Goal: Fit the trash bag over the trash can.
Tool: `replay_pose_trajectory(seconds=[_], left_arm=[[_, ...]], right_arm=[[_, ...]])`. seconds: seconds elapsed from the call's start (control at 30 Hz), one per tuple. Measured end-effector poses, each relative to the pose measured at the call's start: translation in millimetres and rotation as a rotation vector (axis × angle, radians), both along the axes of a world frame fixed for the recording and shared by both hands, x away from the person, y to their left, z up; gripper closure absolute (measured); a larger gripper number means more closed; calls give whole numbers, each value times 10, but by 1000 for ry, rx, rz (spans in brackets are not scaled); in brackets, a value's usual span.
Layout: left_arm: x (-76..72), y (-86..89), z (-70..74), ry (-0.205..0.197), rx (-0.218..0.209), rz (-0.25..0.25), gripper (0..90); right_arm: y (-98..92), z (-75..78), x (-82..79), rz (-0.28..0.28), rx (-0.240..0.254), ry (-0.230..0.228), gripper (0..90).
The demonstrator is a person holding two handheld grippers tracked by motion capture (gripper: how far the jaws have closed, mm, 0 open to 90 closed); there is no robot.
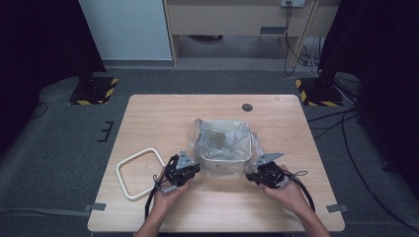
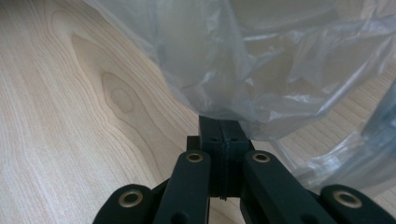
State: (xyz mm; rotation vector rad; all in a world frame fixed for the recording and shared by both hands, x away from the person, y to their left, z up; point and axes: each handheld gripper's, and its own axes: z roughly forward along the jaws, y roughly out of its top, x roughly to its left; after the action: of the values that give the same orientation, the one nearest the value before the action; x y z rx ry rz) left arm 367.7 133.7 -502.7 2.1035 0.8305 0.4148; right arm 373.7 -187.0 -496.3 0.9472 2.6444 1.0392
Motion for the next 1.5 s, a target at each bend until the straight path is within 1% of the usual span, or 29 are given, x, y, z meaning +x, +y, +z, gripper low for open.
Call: replay_pose_trajectory(seconds=[0.07, 0.1, 0.17, 0.2, 0.23, 0.37, 0.47, 0.6, 0.67, 0.7, 0.77, 0.83, 0.9, 1.0, 1.03, 1.1, 1.13, 1.2, 1.27, 1.37, 1.43, 1.5], left_arm=[[-7, 0, 6, 1, -7, -2, 893], [-11, 2, 6, 3, -21, -3, 893], [-14, 2, 8, 9, -35, -7, 893], [-19, -3, 10, 3, -25, -5, 893], [-18, -5, 9, 3, -24, -8, 892], [-5, 2, 4, 15, -33, -4, 892], [-4, 4, 2, 15, -34, -4, 893], [-12, -5, 0, 9, -35, -4, 893], [-14, -4, -2, 7, -35, -3, 893], [-16, -2, -4, 7, -37, -3, 893], [-23, 3, -12, 7, -40, -2, 893], [-28, 7, -12, 2, -41, -2, 893], [-35, 10, -6, 2, -37, -4, 893], [-41, 15, -6, 3, -39, -2, 893], [-42, 18, -8, 3, -41, -2, 893], [-40, 31, -11, -3, -39, -2, 893], [-39, 38, -14, -1, -44, 0, 893], [-35, 51, -14, -1, -42, 2, 893], [-30, 61, -20, 4, -46, 4, 893], [-19, 72, -31, 5, -48, 8, 893], [-16, 75, -37, 6, -47, 7, 892], [-25, 79, -24, 4, -39, 3, 888]], right_arm=[[-7, 37, -37, -5, 10, -5, 900], [-17, 58, -55, -3, 14, -15, 882], [-41, 109, -104, -14, 36, -31, 826], [-51, 134, -132, -14, 39, -33, 798], [-60, 154, -162, -14, 40, -47, 758], [-88, 220, -253, -22, 56, -50, 652], [-129, 275, -319, -20, 74, -55, 596], [-175, 346, -393, -18, 90, -74, 519], [-187, 391, -406, -17, 97, -85, 485], [-189, 410, -401, -19, 98, -99, 465], [-184, 456, -374, -34, 90, -124, 427], [-174, 478, -339, -52, 86, -141, 416], [-142, 493, -298, -59, 89, -145, 429], [-87, 490, -243, -50, 71, -169, 625], [-74, 480, -224, -53, 71, -161, 723], [-59, 448, -176, -50, 57, -140, 853], [-55, 426, -153, -45, 54, -129, 890], [-40, 374, -115, -40, 42, -109, 900], [-13, 309, -82, -34, 19, -96, 900], [11, 235, -36, -36, 11, -75, 900], [31, 207, -11, -35, 9, -68, 900], [39, 203, -4, -35, 7, -70, 900]])
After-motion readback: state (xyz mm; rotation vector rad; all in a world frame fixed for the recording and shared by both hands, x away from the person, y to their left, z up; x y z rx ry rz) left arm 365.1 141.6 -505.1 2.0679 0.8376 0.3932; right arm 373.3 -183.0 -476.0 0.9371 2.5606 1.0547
